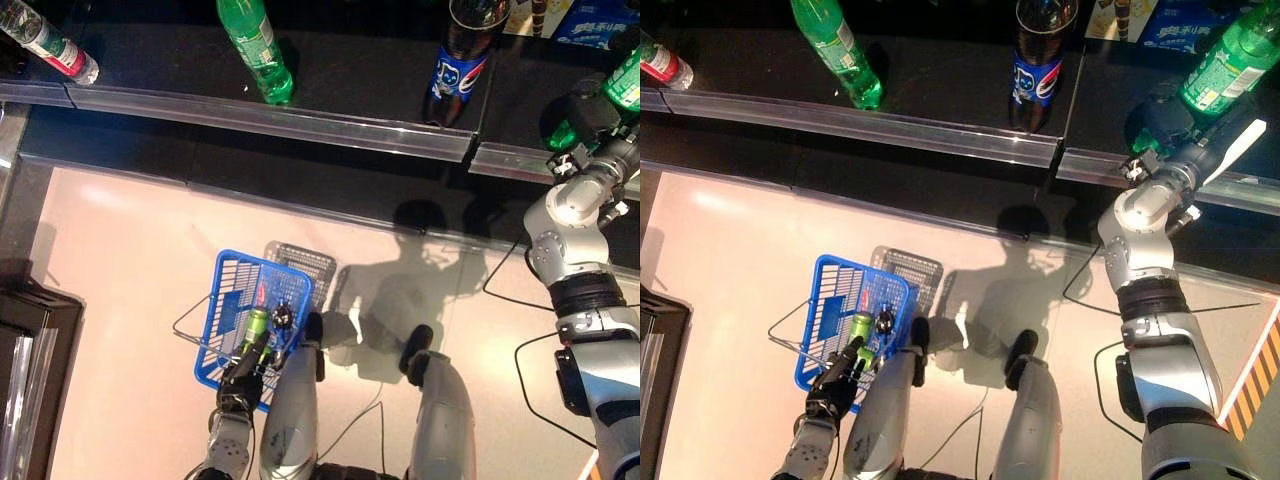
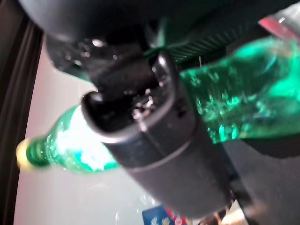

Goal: Pick up the drink and place into the basket.

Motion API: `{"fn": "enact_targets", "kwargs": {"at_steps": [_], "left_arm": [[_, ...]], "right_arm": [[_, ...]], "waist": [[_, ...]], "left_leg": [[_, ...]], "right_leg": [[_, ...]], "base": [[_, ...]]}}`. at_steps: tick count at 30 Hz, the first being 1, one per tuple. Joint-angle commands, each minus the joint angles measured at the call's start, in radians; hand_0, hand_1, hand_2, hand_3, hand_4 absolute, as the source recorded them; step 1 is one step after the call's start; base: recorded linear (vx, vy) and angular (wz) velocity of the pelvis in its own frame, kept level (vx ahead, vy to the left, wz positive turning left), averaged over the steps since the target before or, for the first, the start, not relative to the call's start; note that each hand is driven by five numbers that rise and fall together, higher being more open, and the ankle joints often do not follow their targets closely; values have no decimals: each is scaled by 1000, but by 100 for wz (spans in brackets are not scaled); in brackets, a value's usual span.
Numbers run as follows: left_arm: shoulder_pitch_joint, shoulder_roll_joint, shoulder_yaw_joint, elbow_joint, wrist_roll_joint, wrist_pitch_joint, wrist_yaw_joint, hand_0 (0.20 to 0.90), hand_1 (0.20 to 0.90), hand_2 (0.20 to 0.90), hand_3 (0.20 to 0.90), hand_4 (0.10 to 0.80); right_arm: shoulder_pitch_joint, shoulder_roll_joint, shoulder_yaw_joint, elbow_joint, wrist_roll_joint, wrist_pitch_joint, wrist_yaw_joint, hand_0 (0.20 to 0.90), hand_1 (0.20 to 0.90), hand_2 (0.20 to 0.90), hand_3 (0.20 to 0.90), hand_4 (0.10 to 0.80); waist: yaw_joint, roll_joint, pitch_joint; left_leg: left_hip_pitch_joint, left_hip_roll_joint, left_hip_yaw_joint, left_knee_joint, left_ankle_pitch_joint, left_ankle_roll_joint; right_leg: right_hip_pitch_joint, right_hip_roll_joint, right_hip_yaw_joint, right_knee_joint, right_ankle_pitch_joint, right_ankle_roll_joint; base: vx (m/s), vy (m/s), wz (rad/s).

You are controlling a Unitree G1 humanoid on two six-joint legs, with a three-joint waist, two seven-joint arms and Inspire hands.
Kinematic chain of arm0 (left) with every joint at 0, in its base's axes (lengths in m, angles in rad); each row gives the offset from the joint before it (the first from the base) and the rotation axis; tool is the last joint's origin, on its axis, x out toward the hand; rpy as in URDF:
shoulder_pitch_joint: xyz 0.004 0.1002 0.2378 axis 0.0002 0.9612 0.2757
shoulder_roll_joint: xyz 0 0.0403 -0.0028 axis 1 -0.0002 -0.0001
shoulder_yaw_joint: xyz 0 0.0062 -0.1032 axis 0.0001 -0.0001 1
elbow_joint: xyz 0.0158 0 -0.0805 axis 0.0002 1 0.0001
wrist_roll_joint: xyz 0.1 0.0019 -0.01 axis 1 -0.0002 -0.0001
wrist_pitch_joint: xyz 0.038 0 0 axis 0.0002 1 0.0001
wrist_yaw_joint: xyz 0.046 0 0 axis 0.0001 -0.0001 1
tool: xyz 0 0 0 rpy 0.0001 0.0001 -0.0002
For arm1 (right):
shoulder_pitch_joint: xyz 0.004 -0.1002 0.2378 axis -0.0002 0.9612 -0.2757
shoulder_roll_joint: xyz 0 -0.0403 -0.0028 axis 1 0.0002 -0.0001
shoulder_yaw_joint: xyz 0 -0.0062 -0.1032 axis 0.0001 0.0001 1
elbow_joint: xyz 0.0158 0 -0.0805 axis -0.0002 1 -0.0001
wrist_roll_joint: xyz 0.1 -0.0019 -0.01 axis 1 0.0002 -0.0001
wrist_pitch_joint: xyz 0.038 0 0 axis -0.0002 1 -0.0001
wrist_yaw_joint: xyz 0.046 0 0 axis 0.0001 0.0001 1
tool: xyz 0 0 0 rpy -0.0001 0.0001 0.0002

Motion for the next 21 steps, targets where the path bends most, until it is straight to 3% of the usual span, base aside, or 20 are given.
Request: {"fn": "enact_targets", "kwargs": {"at_steps": [1, 9, 16, 21], "left_arm": [[70, 121, 7, -138, -5, -102, -96, 300, 300, 300, 200, 100], [74, 119, 46, -145, -20, -121, -110, 300, 300, 300, 200, 100], [104, 98, 123, -178, 6, -153, -127, 300, 300, 300, 200, 100], [129, 91, 161, -208, 34, -167, -142, 300, 300, 300, 200, 100]], "right_arm": [[-120, -148, 27, -91, -46, -95, 18, 300, 300, 300, 200, 100], [-38, -130, -28, -186, -89, -118, 18, 300, 300, 300, 200, 100], [212, -60, -144, -486, -174, -117, 77, 300, 300, 300, 200, 100], [336, -7, -167, -620, -226, -124, 149, 300, 300, 300, 200, 100]], "waist": [[1, -1, -18], [-11, -9, -18], [-51, -30, -28], [-67, -46, -61]], "left_leg": [[-46, -53, -14, 58, 104, 50], [-2, -54, -12, 65, 99, 47], [99, -29, 22, 70, 101, 32], [140, -14, 42, 51, 109, 24]], "right_leg": [[87, 20, -44, -57, 9, -11], [133, 24, -45, -50, -8, -16], [251, 31, -45, -64, -31, -23], [299, 40, -43, -91, -36, -25]], "base": [[-31, 9, 7], [-21, 11, 5], [-13, 25, 1], [11, 9, -5]]}}
